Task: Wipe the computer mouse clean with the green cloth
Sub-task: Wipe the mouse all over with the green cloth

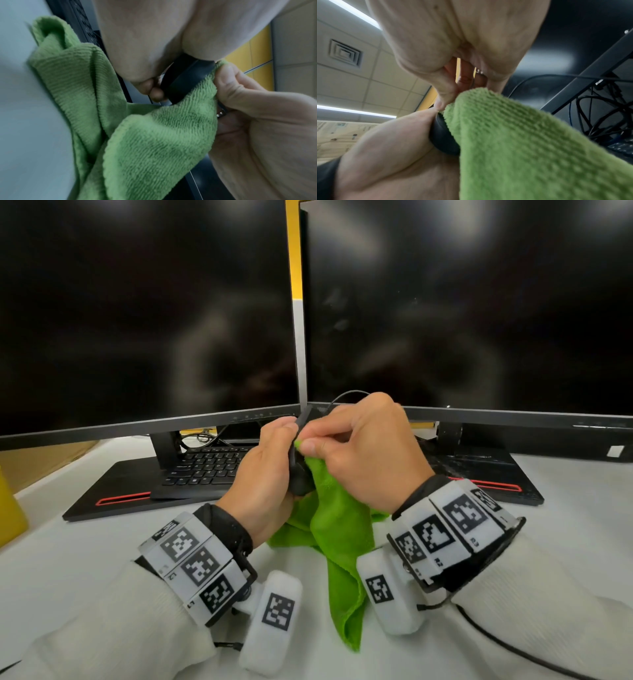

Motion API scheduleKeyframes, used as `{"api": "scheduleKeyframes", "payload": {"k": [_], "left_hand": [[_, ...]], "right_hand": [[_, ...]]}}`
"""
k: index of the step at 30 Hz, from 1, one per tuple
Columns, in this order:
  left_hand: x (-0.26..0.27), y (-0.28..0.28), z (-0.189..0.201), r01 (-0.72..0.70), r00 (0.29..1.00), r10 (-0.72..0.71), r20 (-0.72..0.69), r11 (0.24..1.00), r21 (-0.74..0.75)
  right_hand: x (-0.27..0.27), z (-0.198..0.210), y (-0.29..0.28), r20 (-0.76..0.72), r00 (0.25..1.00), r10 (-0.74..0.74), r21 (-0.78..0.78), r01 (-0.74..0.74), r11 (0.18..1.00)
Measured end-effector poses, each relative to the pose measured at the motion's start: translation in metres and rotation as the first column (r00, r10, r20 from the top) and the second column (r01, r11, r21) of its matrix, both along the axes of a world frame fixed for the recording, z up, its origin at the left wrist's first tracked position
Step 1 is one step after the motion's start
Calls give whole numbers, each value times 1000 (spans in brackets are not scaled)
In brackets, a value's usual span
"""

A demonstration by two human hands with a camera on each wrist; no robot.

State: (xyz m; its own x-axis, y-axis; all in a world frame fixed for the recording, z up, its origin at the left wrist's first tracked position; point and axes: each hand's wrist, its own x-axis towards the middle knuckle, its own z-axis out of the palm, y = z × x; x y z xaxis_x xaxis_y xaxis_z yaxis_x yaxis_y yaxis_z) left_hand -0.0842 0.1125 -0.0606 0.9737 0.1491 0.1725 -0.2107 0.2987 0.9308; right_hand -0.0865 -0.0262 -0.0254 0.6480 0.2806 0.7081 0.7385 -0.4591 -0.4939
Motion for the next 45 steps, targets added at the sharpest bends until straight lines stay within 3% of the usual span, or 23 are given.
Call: {"api": "scheduleKeyframes", "payload": {"k": [3,7,13,16,21,35,39,45], "left_hand": [[-1,-3,-1,28,999,-29,-14,999,-27],[-6,-2,5,42,999,-43,-19,998,-50],[-12,-8,9,40,999,-41,-21,999,-36],[-15,-8,10,52,998,-53,-15,997,-50],[-15,-9,9,31,999,-30,-20,999,11],[-8,-5,3,25,999,-23,-39,999,45],[-10,-10,2,56,998,-55,-37,998,35],[-10,-7,3,70,997,-68,-27,995,65]], "right_hand": [[5,1,-5,4,999,-34,28,34,999],[-3,1,-3,-41,998,45,-42,-47,998],[1,5,-3,18,998,-62,-27,62,998],[-4,3,0,-1,1000,8,-66,-8,998],[3,3,-1,-19,999,-51,-21,51,998],[-3,0,1,-31,999,-20,-71,18,997],[7,2,-4,-29,995,-96,-20,95,995],[1,1,0,-47,998,-29,-22,28,999]]}}
